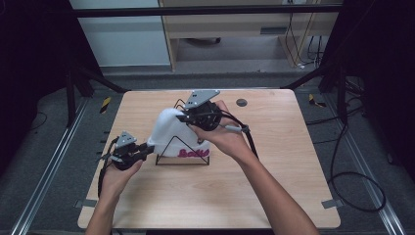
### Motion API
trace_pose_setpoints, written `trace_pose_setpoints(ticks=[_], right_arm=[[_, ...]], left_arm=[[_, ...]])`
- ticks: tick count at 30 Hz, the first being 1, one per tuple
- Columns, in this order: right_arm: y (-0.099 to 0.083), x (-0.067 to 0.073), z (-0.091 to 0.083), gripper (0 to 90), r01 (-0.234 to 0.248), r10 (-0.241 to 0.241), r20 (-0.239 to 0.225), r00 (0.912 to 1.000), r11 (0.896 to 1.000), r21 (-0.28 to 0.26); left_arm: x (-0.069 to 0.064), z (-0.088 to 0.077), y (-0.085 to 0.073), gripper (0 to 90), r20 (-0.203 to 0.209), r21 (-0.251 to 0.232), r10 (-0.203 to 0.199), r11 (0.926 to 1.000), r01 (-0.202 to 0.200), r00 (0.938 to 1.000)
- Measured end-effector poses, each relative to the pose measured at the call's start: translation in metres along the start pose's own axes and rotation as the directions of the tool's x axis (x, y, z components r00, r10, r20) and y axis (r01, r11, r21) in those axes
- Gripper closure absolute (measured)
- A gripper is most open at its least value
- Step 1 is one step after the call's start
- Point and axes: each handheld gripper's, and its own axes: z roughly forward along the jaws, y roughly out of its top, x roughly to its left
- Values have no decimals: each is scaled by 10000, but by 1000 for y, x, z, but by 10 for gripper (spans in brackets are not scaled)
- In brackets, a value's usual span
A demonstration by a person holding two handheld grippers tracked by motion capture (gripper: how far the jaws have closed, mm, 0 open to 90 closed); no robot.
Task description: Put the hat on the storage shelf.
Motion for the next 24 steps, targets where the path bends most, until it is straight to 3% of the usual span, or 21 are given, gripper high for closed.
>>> trace_pose_setpoints(ticks=[11,15,18,21,24], right_arm=[[-4,11,18,830,111,-105,-188,9998,9994,337],[-6,13,24,829,74,-65,-208,9998,9991,419],[-6,14,25,798,41,-33,-165,9999,9988,491],[-9,13,21,670,-188,194,-109,9998,9985,514],[-12,10,12,570,-556,553,93,9984,9979,325]], left_arm=[[7,-4,-8,699,-3,-13,-235,9997,235,9997],[10,-13,-11,659,-452,-192,-345,9992,337,9984],[12,-19,-14,571,-858,-137,-447,9989,437,9953],[15,-24,-18,439,-1238,-135,-605,9981,593,9905],[19,-25,-16,317,-1547,240,-455,9985,498,9869]])
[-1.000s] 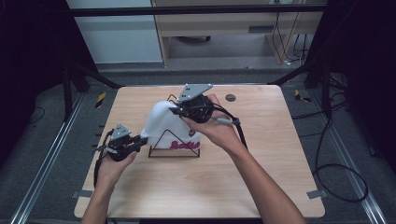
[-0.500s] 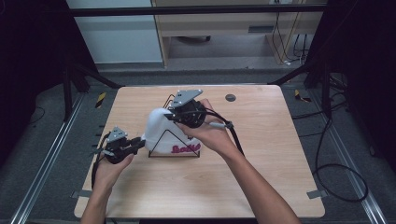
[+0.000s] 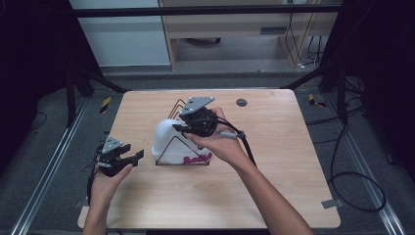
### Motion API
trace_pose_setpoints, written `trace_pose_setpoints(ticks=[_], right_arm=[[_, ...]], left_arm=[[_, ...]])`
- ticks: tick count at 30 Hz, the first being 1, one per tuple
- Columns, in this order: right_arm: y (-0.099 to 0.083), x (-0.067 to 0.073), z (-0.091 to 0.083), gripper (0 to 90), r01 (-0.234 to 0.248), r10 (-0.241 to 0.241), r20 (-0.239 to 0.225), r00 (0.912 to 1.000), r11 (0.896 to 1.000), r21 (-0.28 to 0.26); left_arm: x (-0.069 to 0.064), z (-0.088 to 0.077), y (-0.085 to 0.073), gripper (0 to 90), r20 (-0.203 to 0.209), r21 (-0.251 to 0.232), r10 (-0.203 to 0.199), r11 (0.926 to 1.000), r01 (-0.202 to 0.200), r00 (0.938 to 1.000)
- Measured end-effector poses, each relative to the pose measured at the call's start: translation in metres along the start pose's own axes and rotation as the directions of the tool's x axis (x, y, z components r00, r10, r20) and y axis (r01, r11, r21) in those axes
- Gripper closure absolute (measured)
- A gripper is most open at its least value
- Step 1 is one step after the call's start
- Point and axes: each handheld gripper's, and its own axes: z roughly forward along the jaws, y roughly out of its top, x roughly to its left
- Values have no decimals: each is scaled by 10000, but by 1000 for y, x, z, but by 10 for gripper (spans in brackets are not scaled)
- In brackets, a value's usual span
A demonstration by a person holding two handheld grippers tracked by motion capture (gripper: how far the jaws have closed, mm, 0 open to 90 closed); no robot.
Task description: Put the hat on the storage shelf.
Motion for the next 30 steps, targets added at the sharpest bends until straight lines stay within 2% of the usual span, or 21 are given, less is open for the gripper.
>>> trace_pose_setpoints(ticks=[2,5,9,12,17,22,27,30], right_arm=[[-2,-2,-7,521,-207,207,29,9998,9998,-46],[-5,-4,-19,484,-327,327,210,9992,9995,-20],[-8,-6,-34,403,-607,610,421,9973,9981,-69],[-12,-9,-43,333,-823,810,766,9938,9965,137],[-32,-17,-54,226,-1398,1338,1291,9826,9895,378],[-68,-24,-64,153,-1989,1873,1845,9648,9789,464],[-119,-26,-73,127,-2571,2368,2436,9405,9648,547],[-158,-28,-76,117,-3233,2941,2731,9159,9439,679]], left_arm=[[4,-4,0,238,-254,-43,31,10000,-32,9997],[7,-4,-5,141,-408,292,138,9995,-126,9991],[9,0,-15,97,-335,499,50,9987,-34,9994],[8,6,-21,78,-181,829,212,9964,-196,9996],[8,15,-28,65,-237,1257,315,9917,-282,9992],[8,24,-36,58,-232,1676,448,9850,-402,9987],[9,28,-40,57,-416,1839,340,9826,-258,9986],[9,30,-43,57,-404,1871,313,9821,-232,9987]])
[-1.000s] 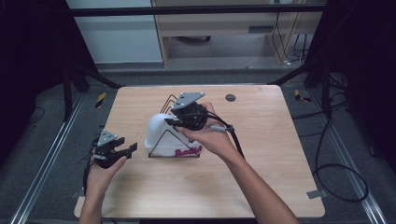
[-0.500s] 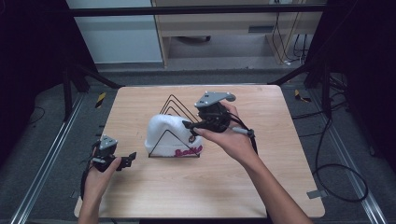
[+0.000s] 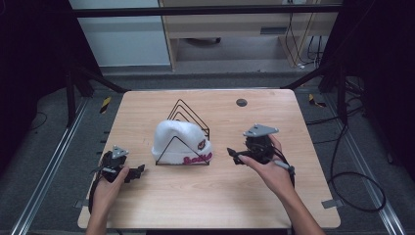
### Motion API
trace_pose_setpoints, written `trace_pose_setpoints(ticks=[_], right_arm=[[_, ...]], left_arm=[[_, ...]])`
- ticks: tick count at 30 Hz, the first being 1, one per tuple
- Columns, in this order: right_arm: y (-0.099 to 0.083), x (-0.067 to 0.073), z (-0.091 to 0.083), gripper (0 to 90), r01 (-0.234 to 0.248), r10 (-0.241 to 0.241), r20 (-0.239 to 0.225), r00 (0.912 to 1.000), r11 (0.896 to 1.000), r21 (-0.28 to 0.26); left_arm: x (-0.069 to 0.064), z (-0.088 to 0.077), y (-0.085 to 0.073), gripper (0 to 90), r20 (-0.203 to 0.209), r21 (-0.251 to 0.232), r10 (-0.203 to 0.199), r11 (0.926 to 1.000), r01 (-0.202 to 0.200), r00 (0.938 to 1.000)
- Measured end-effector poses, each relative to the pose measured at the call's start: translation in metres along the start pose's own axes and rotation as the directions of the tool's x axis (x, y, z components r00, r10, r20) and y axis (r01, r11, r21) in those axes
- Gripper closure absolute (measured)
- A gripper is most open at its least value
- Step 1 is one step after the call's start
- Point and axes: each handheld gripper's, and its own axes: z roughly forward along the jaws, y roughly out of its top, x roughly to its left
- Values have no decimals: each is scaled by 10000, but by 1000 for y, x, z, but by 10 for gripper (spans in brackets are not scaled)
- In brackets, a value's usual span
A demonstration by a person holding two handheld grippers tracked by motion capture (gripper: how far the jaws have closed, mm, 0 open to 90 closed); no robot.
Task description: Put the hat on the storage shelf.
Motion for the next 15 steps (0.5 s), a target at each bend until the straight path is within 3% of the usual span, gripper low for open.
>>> trace_pose_setpoints(ticks=[5,8,15], right_arm=[[-55,-17,6,114,-950,921,449,9947,9932,678],[-79,-21,10,116,-1250,1179,743,9903,9870,1011],[-102,-22,17,110,-1279,1107,1220,9863,9813,1441]], left_arm=[[1,4,-2,54,-114,71,-113,9999,113,9999],[0,7,-4,41,-53,59,-195,9998,195,9998],[1,9,-7,14,72,-181,-330,9993,332,9994]])
